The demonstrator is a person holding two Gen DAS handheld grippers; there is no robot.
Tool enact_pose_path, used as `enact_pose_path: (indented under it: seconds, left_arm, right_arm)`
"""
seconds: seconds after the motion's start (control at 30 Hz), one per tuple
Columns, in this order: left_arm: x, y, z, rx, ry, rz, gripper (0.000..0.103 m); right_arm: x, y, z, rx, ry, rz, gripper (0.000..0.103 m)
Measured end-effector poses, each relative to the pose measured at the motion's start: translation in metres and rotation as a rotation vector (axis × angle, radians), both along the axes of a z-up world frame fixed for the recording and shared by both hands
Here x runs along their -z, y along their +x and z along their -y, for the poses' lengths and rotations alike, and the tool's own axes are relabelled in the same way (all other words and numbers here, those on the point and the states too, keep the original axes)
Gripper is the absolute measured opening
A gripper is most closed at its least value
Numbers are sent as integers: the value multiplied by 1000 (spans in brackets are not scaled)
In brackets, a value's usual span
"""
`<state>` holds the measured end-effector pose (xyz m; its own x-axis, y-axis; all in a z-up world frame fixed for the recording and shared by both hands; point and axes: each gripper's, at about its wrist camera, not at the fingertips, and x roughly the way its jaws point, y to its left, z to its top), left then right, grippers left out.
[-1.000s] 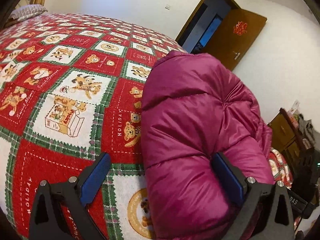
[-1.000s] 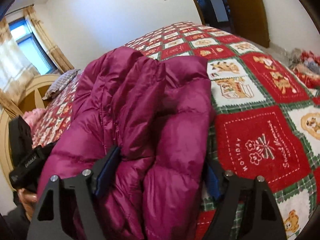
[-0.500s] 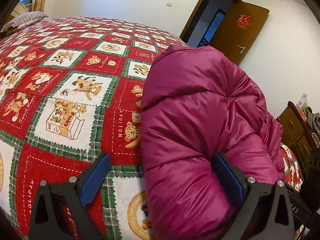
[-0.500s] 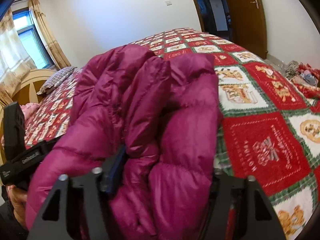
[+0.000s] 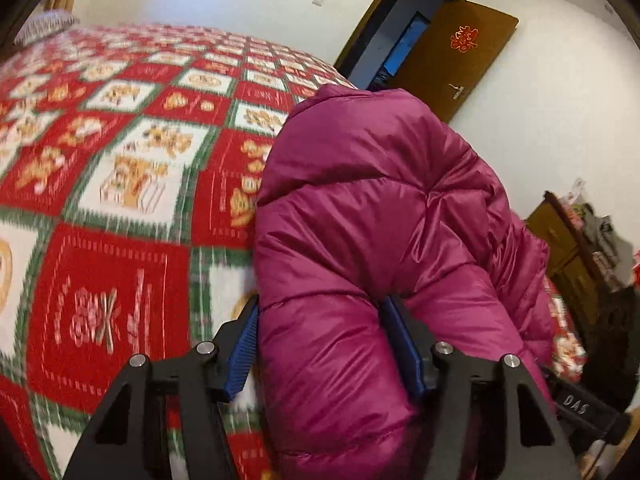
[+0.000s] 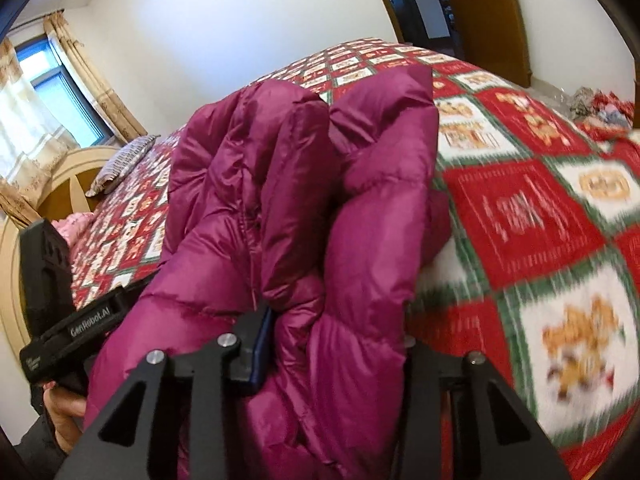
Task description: Fold large clothes
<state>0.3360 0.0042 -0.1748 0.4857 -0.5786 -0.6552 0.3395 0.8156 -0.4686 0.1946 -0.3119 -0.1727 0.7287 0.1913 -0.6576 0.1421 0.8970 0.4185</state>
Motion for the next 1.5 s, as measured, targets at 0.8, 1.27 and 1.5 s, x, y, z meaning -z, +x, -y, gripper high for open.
enact_pose_path:
  seconds: [0.8,1.27,1.5]
  left_arm:
    - [-32,-34,41,156,-71,8,52]
    - [-39,-43,174,259,14,-5,52]
    - [-31,-40,208,237,147,26,52]
  right_arm:
    - [-35,-53,12,119,-27,60,34]
    - [-52,-72,107,310,-71,62,33]
    - [-31,-62,139,333,-54,11,33]
